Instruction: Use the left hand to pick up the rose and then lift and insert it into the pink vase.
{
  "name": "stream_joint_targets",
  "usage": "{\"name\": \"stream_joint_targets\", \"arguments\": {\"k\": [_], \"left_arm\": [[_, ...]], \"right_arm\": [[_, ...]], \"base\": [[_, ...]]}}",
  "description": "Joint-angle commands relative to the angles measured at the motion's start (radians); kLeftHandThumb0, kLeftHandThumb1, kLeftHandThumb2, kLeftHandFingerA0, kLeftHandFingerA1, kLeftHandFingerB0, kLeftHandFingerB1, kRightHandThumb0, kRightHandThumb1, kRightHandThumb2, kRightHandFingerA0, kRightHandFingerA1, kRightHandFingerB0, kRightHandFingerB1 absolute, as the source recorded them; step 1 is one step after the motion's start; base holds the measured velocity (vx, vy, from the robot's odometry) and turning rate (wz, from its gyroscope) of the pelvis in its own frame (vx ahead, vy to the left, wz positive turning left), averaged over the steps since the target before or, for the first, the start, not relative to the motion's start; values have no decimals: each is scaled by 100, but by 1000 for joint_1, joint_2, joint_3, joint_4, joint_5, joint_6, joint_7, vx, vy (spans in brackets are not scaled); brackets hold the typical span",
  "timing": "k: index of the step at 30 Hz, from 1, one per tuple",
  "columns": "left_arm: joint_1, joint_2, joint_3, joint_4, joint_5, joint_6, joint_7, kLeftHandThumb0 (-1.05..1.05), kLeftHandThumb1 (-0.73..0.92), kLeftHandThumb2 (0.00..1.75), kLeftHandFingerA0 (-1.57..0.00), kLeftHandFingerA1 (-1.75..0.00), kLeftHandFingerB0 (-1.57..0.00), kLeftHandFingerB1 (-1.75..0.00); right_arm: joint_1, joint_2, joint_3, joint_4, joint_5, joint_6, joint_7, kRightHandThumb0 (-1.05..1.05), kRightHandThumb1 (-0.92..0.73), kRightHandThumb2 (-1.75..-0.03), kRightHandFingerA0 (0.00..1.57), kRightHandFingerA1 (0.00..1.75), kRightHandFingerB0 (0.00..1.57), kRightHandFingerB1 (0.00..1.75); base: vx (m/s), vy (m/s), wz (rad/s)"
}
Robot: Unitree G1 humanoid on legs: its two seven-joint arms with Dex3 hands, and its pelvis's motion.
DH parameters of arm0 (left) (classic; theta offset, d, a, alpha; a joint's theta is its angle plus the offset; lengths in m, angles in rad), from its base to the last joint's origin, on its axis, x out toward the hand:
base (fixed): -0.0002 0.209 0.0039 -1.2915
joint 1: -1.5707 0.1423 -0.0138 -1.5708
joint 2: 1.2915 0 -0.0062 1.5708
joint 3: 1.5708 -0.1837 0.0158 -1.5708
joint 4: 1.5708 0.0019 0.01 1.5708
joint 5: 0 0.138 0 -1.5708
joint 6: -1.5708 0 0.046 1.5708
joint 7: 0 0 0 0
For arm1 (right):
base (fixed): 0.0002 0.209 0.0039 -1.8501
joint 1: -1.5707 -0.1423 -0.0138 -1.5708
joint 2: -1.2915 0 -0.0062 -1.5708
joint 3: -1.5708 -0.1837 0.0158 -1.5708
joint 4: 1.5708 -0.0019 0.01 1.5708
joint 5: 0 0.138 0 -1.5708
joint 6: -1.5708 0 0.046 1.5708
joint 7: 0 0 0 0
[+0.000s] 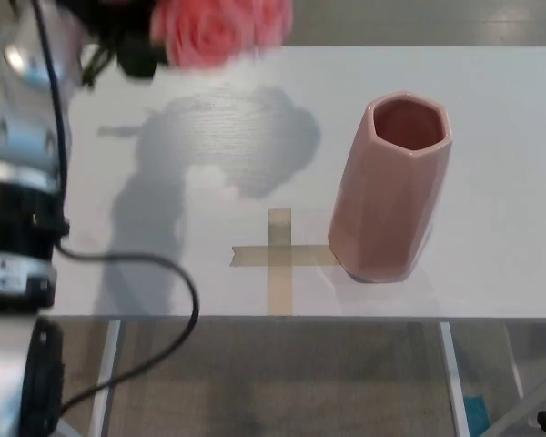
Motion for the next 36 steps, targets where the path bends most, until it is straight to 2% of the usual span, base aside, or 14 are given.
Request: {"name": "stream_joint_targets", "arguments": {"k": [1, 4, 5, 6, 9, 10, 17, 19, 21, 22, 24, 32, 34, 36], "left_arm": [[-82, -37, 61, -9, -138, 106, -45, -17, 84, 66, -83, -146, -69, -114], [-85, -39, 64, -11, -141, 114, -48, -17, 84, 66, -83, -146, -69, -114], [-121, -59, 86, -20, -179, 153, -47, -18, 81, 69, -94, -141, -77, -107], [-176, -90, 119, -33, -235, 211, -47, -18, 81, 69, -94, -141, -77, -107], [-178, -92, 124, -38, -234, 223, -48, -18, 81, 69, -94, -141, -77, -107], [-207, -109, 119, -68, -249, 262, -57, -17, 81, 68, -100, -137, -81, -101], [-248, -138, 113, -145, -298, 389, -71, -18, 83, 64, -96, -140, -81, -97], [-269, -166, 137, -189, -346, 469, -57, -18, 81, 66, -92, -141, -80, -99], [-268, -167, 137, -197, -347, 479, -56, -18, 81, 66, -92, -141, -80, -99], [-287, -183, 151, -213, -367, 527, -38, -18, 80, 66, -102, -141, -82, -94], [-322, -211, 177, -240, -402, 609, -9, -17, 80, 66, -105, -143, -83, -87], [-385, -275, 275, -305, -492, 779, 39, -21, 81, 66, -107, -146, -84, -76], [-401, -295, 299, -326, -510, 827, 62, -25, 80, 67, -106, -143, -83, -64], [-407, -307, 308, -345, -514, 857, 68, -25, 80, 67, -106, -143, -83, -64]], "right_arm": [[1, -6, -6, 5, 14, 13, 3, -20, -64, -58, 61, 51, 54, 47], [1, -6, -6, 5, 14, 13, 3, -20, -64, -58, 61, 51, 54, 47], [-1, -6, -5, 6, 14, 14, 1, -20, -64, -58, 61, 51, 54, 47], [-3, -7, -4, 6, 13, 16, -1, -20, -64, -58, 61, 51, 54, 47], [-3, -7, -4, 7, 13, 15, -1, -20, -64, -58, 61, 51, 54, 47], [-2, -7, -3, 5, 11, 15, -3, -21, -64, -58, 61, 51, 54, 47], [-3, -8, -2, 6, 11, 11, 0, -21, -64, -58, 61, 51, 54, 47], [-4, -9, -1, 8, 9, 14, -4, -21, -64, -58, 61, 51, 54, 47], [-4, -9, -1, 8, 9, 14, -4, -21, -64, -58, 61, 51, 54, 47], [-5, -8, -1, 7, 10, 15, -5, -21, -64, -58, 61, 51, 54, 47], [-9, -8, -2, 6, 11, 17, -7, -21, -64, -58, 61, 51, 54, 47], [-6, -10, -2, 5, 11, 13, -5, -21, -64, -58, 62, 51, 55, 48], [-10, -10, -1, 7, 9, 15, -7, -21, -64, -58, 62, 51, 55, 48], [-10, -10, 0, 9, 8, 14, -7, -21, -64, -58, 62, 51, 55, 48]], "base": [[0, 0, 0], [0, 0, 0], [0, 0, 0], [0, 0, 0], [0, 0, 0], [0, 0, 0], [0, 0, 0], [0, 0, 0], [0, 0, 0], [0, 0, 0], [0, 0, 0], [0, 0, 0], [0, 0, 0], [0, 0, 0]]}}
